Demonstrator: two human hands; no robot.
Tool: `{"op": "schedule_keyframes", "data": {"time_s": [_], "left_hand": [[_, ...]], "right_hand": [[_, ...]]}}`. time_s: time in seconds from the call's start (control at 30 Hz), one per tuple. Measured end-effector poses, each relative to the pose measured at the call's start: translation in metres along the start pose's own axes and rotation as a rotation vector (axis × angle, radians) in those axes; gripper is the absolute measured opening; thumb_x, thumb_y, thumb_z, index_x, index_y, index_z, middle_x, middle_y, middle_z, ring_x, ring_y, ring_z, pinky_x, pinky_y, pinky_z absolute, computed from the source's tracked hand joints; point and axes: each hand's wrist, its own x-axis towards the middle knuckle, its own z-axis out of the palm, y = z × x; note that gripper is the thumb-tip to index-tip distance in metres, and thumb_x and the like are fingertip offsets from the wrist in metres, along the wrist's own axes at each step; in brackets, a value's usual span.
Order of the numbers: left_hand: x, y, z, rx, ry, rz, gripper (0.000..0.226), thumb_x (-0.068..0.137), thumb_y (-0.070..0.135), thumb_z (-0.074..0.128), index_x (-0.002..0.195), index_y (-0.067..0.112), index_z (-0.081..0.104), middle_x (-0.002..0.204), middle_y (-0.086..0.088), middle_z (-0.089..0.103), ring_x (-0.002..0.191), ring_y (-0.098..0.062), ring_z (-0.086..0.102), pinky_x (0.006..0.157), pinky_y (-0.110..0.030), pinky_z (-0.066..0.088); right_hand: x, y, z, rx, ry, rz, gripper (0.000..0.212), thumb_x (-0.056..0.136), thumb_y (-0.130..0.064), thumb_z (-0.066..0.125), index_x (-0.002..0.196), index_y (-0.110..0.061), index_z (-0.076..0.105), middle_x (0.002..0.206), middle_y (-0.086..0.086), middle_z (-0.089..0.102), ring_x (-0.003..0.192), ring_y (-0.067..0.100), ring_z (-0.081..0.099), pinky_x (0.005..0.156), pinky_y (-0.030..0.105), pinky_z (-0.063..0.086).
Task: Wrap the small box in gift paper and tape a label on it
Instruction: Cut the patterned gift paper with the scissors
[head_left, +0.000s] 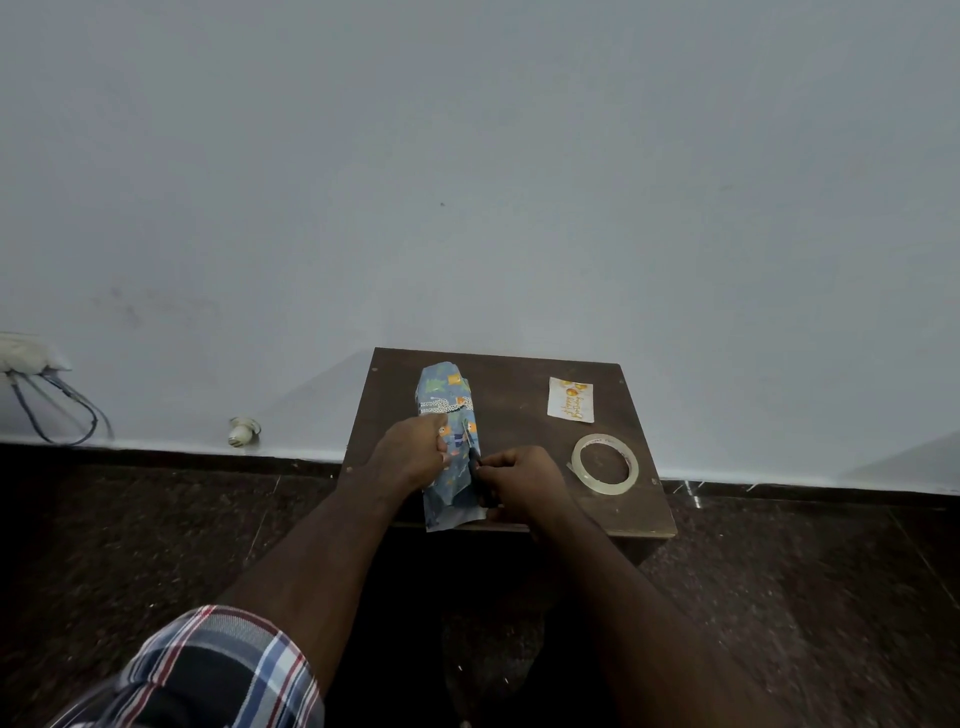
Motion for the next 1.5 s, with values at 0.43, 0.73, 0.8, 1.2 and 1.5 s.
{"op": "schedule_keyframes", "data": {"time_s": [0.43, 0.73, 0.8, 1.2, 1.5], "left_hand": [[-0.003, 0.003, 0.000, -0.008, -0.005, -0.006, 0.059, 0.094, 0.022, 0.065, 0.148, 0.012, 0.045, 0.127, -0.010, 0.065, 0.116, -0.027, 0.059, 0.096, -0.032, 0.045], [-0.004, 0.005, -0.002, -0.008, 0.003, 0.002, 0.054, 0.094, 0.022, 0.066, 0.144, 0.012, 0.050, 0.123, -0.010, 0.066, 0.113, -0.027, 0.060, 0.094, -0.032, 0.046], [-0.004, 0.005, -0.002, -0.008, -0.004, 0.000, 0.053, 0.094, 0.022, 0.066, 0.143, 0.012, 0.051, 0.121, -0.009, 0.067, 0.111, -0.026, 0.061, 0.093, -0.033, 0.047], [-0.002, 0.001, -0.001, -0.033, -0.026, -0.021, 0.062, 0.092, 0.023, 0.069, 0.149, 0.013, 0.046, 0.125, -0.009, 0.067, 0.116, -0.026, 0.061, 0.098, -0.034, 0.047], [-0.001, 0.001, -0.001, -0.011, -0.022, -0.007, 0.057, 0.091, 0.023, 0.069, 0.144, 0.013, 0.050, 0.122, -0.008, 0.067, 0.113, -0.027, 0.061, 0.095, -0.034, 0.047]], "right_hand": [[0.003, -0.004, 0.000, -0.061, 0.017, -0.023, 0.013, 0.089, -0.027, 0.073, 0.088, -0.016, 0.079, 0.082, 0.012, 0.074, 0.065, 0.022, 0.068, 0.065, 0.039, 0.064], [0.007, -0.003, 0.001, -0.110, 0.056, -0.059, 0.017, 0.089, -0.024, 0.073, 0.089, -0.009, 0.080, 0.080, 0.016, 0.074, 0.060, 0.021, 0.067, 0.062, 0.039, 0.063], [0.006, -0.004, 0.001, -0.121, 0.056, -0.059, 0.017, 0.089, -0.024, 0.073, 0.089, -0.009, 0.080, 0.083, 0.016, 0.075, 0.062, 0.021, 0.068, 0.064, 0.040, 0.064], [0.010, -0.010, 0.001, -0.138, 0.058, -0.042, 0.018, 0.091, -0.023, 0.072, 0.089, -0.007, 0.079, 0.087, 0.019, 0.075, 0.065, 0.024, 0.070, 0.069, 0.044, 0.064], [0.010, -0.015, -0.001, -0.116, 0.059, -0.032, 0.020, 0.088, -0.026, 0.074, 0.086, -0.007, 0.079, 0.082, 0.014, 0.076, 0.071, 0.027, 0.074, 0.067, 0.041, 0.064]]}}
